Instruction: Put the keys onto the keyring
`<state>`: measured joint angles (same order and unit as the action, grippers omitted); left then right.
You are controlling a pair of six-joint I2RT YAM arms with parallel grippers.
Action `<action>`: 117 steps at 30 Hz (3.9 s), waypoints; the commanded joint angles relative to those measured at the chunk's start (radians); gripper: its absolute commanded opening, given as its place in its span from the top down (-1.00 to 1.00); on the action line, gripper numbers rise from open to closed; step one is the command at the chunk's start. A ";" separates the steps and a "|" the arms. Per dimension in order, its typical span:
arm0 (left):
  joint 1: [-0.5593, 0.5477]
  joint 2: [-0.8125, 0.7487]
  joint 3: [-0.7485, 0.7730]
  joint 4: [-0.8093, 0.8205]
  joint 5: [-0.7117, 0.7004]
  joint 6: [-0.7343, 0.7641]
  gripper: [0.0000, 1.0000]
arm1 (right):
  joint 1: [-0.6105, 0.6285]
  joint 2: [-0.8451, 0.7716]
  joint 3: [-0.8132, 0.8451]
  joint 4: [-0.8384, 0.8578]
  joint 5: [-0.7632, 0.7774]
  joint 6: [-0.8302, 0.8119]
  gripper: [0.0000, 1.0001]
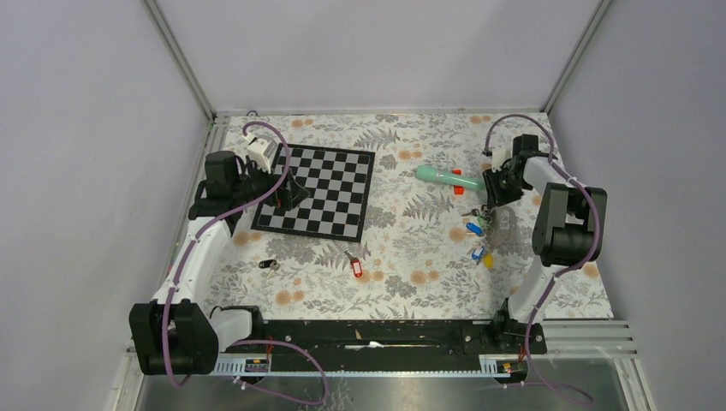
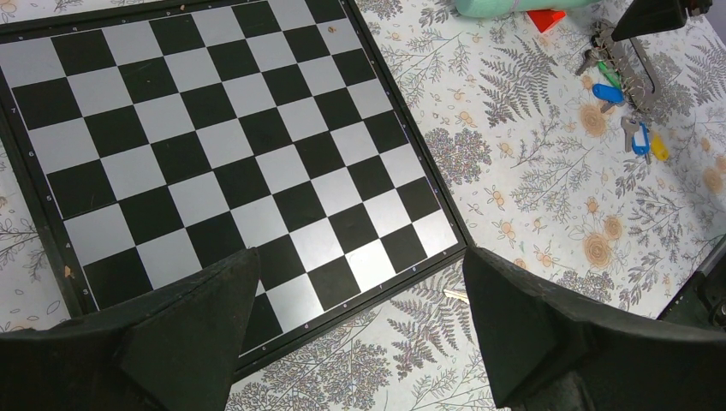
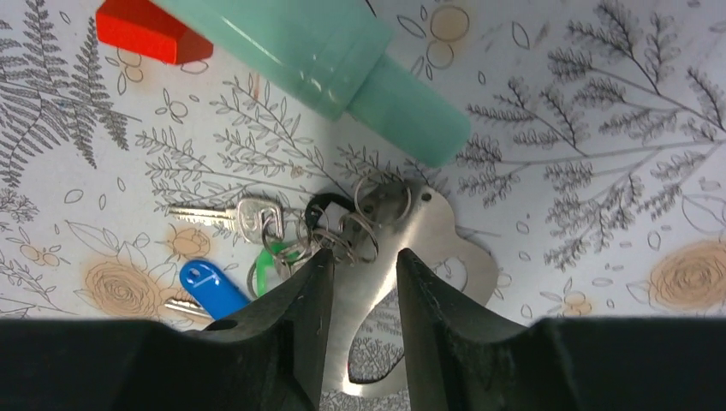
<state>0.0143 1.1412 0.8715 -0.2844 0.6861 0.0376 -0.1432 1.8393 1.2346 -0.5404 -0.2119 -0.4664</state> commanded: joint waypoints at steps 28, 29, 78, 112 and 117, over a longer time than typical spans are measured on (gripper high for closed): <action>-0.002 -0.006 0.006 0.042 0.024 0.025 -0.98 | 0.297 -0.052 -0.083 -0.189 -0.279 -0.138 0.75; -0.002 -0.007 0.006 0.041 0.023 0.026 -0.98 | 0.298 -0.062 -0.084 -0.190 -0.275 -0.144 0.73; -0.002 -0.003 0.006 0.041 0.027 0.030 -0.98 | 0.291 0.098 0.065 -0.116 -0.224 -0.063 0.25; -0.008 -0.002 -0.025 0.099 0.038 -0.011 -0.98 | 0.290 0.053 0.116 -0.189 -0.420 -0.066 1.00; -0.074 0.029 -0.018 0.104 0.097 0.017 -0.93 | 0.291 -0.006 0.114 -0.178 -0.585 -0.012 1.00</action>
<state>-0.0063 1.1492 0.8501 -0.2462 0.6983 0.0402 0.1493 1.9305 1.3083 -0.7029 -0.6182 -0.5194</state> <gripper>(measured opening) 0.983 0.017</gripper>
